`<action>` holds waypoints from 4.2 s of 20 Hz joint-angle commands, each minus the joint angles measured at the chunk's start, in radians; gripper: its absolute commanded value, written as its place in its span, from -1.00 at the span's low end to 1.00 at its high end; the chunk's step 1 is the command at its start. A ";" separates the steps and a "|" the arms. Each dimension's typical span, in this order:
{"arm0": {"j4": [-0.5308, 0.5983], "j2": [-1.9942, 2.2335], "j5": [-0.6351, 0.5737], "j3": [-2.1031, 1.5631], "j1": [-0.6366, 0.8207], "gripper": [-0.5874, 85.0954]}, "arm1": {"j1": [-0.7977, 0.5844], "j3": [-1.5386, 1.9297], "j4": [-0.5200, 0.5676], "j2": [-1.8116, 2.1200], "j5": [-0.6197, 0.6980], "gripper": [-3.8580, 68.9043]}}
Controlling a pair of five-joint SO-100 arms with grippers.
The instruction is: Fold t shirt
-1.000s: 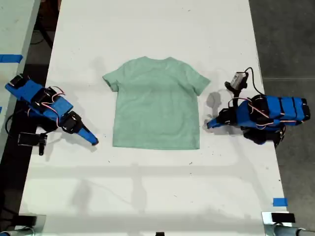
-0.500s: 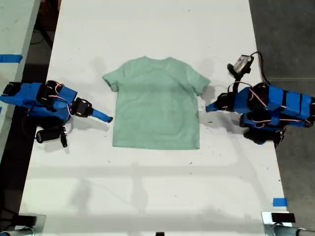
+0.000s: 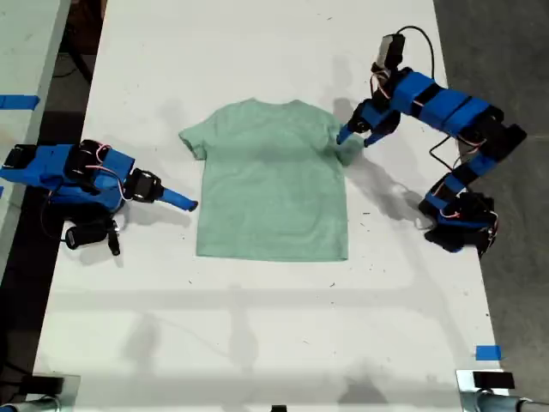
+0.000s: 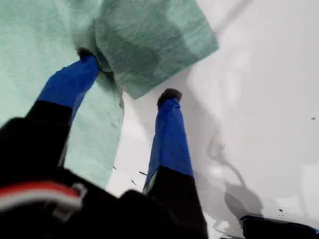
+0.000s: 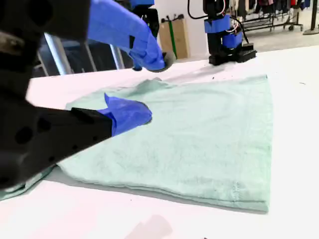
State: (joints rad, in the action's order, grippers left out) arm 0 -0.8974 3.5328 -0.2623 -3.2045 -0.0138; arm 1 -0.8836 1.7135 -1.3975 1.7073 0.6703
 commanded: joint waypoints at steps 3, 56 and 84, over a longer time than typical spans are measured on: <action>0.021 0.005 0.005 -0.018 0.006 -0.69 | -0.032 -0.051 0.075 -0.058 -0.006 -0.53; 0.021 0.005 0.005 -0.018 0.005 -0.69 | 0.397 -0.730 0.426 -0.650 -0.061 -0.64; 0.021 0.005 0.005 -0.018 0.003 -0.69 | 0.584 1.252 -0.086 1.795 -0.253 -0.52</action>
State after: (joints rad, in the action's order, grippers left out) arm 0 -0.8974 3.5328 -0.2623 -3.2060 -0.0138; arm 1 -0.2976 2.9115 -1.4818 3.4975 0.3758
